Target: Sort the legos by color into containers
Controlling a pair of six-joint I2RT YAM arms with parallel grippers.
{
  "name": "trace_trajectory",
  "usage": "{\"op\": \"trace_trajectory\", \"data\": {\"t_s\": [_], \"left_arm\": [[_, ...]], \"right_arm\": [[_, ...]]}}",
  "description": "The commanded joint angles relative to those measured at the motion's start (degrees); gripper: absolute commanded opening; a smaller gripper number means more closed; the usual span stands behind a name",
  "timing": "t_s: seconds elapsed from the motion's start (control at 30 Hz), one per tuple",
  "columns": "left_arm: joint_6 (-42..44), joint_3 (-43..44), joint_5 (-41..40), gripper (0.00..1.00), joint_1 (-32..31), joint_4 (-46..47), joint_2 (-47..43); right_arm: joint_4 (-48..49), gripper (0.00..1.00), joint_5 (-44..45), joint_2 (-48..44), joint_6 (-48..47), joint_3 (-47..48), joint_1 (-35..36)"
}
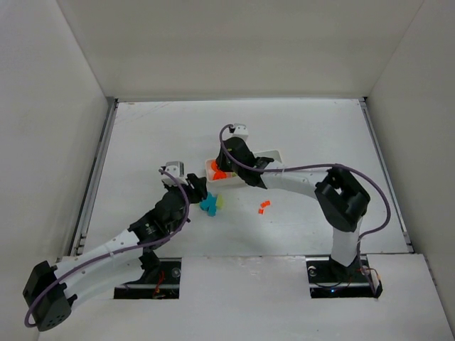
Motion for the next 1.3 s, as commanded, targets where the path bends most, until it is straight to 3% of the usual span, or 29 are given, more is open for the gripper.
{"op": "trace_trajectory", "data": {"t_s": [0.0,0.13,0.23,0.37,0.47,0.57,0.8,1.07,1.27], "left_arm": [[-0.28,-0.62,-0.99,0.50,-0.78,-0.32,-1.29],[-0.28,-0.80,-0.73,0.50,-1.57,-0.41,-1.03],[-0.28,-0.45,-0.55,0.50,-2.71,0.11,0.90],[0.86,2.79,1.55,0.50,-5.60,1.34,6.52],[2.62,6.57,4.89,0.50,-9.12,2.92,13.71],[4.64,10.96,7.44,0.53,-13.25,4.33,22.68],[6.41,20.81,11.75,0.56,-19.41,4.78,40.35],[4.56,29.51,12.02,0.52,-20.55,0.82,52.49],[3.86,32.86,10.96,0.42,-20.99,-1.72,56.71]], "right_arm": [[2.33,0.26,-1.18,1.23,-0.80,3.91,0.49],[2.33,0.49,-0.83,0.45,-0.10,3.04,0.58],[2.68,0.55,-0.57,-3.14,0.08,0.94,0.49],[3.65,0.52,1.01,-10.17,0.07,-5.20,-1.44],[5.49,0.40,3.30,-18.51,0.25,-14.68,-4.07],[6.28,0.35,4.35,-27.03,0.60,-24.00,-7.41],[6.37,0.42,3.31,-40.50,1.66,-39.14,-15.85],[7.51,0.50,2.69,-43.85,1.66,-43.54,-18.23],[8.31,0.51,2.95,-43.94,1.75,-44.95,-18.67]]}}
